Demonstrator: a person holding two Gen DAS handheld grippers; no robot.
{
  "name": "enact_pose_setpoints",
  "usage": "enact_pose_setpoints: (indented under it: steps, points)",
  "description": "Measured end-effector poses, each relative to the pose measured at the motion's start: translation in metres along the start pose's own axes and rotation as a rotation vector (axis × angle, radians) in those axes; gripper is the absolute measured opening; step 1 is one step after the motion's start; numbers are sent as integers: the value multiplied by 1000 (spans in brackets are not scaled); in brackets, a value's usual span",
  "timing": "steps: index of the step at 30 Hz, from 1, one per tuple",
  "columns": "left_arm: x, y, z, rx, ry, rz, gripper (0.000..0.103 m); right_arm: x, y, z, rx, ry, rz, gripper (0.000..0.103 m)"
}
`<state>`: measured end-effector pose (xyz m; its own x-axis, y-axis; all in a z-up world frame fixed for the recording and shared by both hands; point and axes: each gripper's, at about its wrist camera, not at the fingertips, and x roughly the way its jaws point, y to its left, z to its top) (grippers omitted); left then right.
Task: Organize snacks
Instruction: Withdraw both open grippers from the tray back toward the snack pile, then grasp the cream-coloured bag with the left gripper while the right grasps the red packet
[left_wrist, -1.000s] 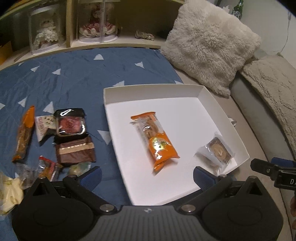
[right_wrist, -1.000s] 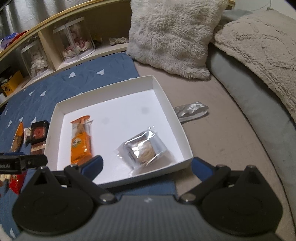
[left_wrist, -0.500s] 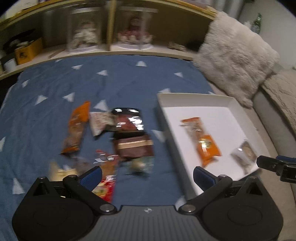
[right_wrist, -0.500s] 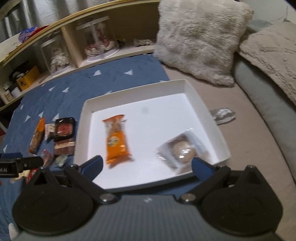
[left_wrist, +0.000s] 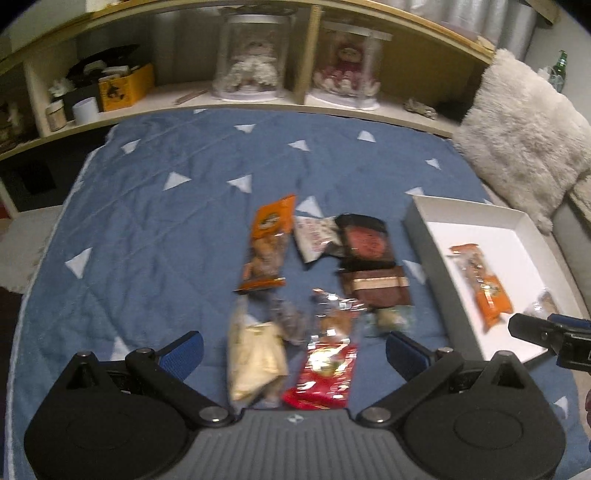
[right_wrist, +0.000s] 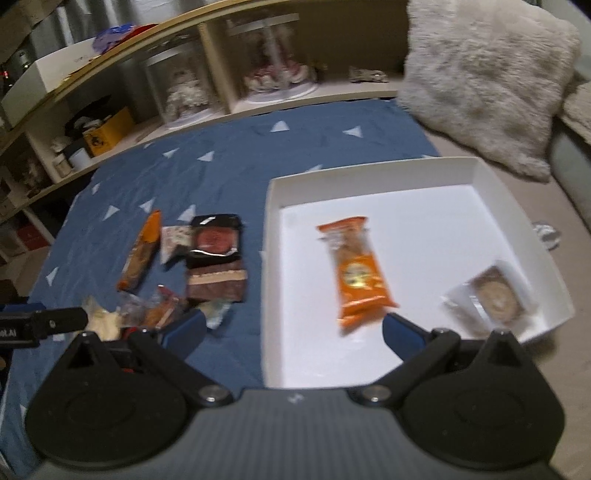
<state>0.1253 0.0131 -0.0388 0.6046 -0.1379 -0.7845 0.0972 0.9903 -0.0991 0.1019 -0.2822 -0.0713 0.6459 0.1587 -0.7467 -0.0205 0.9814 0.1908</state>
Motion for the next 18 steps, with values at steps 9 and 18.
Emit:
enact_pose_setpoints:
  steps: [9, 18]
  points:
    - [16, 32, -8, -86, 39, 42, 103, 26, 41, -19, 42, -41, 48, 103]
    - [25, 44, -5, -149, 18, 49, 103, 55, 84, -40, 57, -50, 75, 103]
